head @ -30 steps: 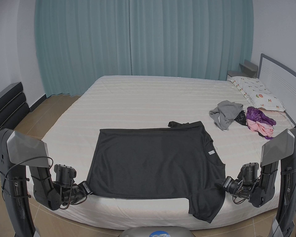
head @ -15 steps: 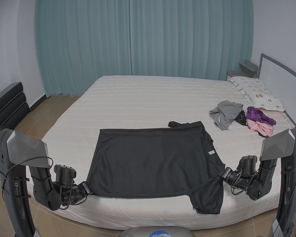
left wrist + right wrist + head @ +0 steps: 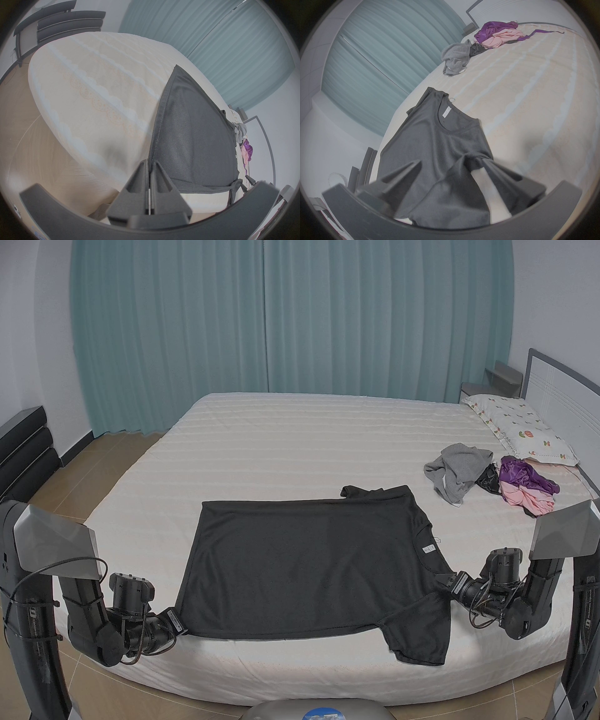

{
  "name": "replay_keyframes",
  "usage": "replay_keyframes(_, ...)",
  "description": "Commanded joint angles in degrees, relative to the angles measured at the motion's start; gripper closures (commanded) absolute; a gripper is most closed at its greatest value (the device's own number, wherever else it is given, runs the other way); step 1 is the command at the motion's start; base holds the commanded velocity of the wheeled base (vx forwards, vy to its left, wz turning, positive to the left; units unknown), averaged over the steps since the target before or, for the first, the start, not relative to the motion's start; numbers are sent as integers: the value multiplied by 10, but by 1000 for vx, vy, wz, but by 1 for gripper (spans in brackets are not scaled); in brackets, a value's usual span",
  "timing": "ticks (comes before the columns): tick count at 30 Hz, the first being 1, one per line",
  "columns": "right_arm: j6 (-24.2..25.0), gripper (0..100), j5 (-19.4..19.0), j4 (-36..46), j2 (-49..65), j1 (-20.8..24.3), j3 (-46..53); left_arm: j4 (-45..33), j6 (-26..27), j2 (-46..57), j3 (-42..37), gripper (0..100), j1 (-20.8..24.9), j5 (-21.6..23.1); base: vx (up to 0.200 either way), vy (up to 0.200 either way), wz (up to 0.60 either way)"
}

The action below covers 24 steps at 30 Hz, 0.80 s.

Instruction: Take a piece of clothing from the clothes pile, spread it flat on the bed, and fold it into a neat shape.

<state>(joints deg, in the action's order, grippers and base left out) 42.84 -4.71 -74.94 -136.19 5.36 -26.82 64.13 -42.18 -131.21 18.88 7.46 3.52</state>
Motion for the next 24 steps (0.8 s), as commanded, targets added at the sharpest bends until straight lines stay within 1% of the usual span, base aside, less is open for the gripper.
replay_keyframes(1,-13,0,-13,3,29,-16,24,0,0,0,0,100,0,0,0,0,0)
replay_keyframes(2,-31,0,-42,-4,31,-26,42,0,0,0,0,100,0,0,0,0,0)
replay_keyframes(3,-32,0,-43,-5,31,-26,44,0,0,0,0,100,0,0,0,0,0)
replay_keyframes(4,-53,0,-74,-17,34,-33,69,0,0,0,1,100,0,0,0,0,0)
replay_keyframes(5,-54,0,-75,-18,34,-33,71,0,0,0,1,100,0,0,0,0,0)
replay_keyframes(6,-62,0,-87,-36,36,-33,92,0,0,0,0,100,0,0,0,0,0)
replay_keyframes(10,-74,0,-94,-79,27,-27,131,0,0,0,1,100,0,0,0,0,0)
replay_keyframes(15,-93,0,-102,-86,15,-18,164,0,0,0,1,100,0,0,0,0,0)
replay_keyframes(16,-104,0,-113,-99,8,-11,181,0,0,0,0,100,0,0,0,0,0)
replay_keyframes(24,-107,0,-115,-139,-33,13,197,0,0,0,0,100,0,0,0,0,0)
